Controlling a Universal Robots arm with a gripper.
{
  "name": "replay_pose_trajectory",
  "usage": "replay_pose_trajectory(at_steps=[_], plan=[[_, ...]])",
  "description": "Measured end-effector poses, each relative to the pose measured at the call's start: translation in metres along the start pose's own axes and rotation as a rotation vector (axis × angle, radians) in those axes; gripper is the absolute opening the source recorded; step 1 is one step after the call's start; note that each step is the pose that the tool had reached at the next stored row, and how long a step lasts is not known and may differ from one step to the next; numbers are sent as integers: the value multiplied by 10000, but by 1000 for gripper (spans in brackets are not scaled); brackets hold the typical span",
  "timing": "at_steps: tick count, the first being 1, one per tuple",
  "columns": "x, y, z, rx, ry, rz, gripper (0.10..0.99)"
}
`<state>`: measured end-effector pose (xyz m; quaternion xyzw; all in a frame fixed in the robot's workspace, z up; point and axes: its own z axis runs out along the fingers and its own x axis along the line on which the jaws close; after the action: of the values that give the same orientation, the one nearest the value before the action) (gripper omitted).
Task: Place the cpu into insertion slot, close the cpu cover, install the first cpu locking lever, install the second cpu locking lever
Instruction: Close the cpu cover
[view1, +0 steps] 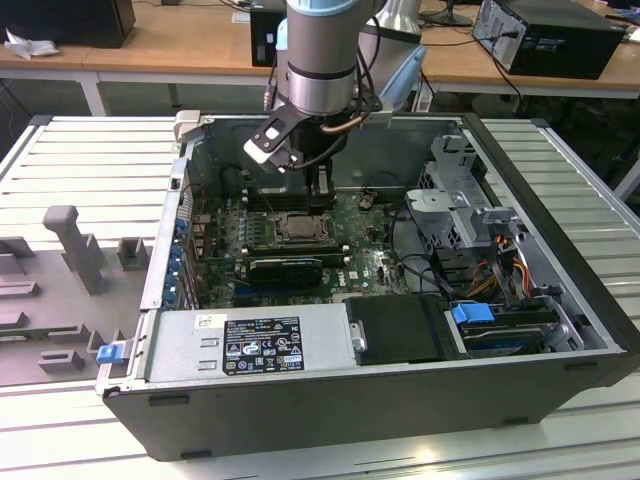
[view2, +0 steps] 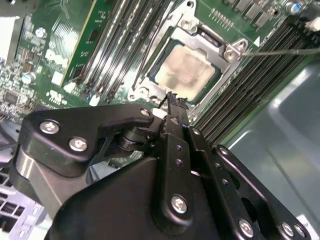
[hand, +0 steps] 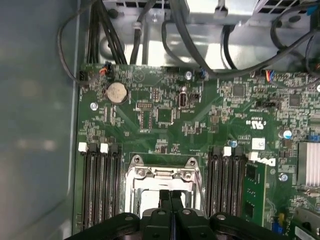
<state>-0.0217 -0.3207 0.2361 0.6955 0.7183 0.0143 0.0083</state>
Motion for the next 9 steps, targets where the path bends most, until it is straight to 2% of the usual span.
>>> replay_pose_trajectory(at_steps=[4,9], plan=[[2,-79,27,136,5,-38,106],[5,-115,40,151,6,-46,106]])
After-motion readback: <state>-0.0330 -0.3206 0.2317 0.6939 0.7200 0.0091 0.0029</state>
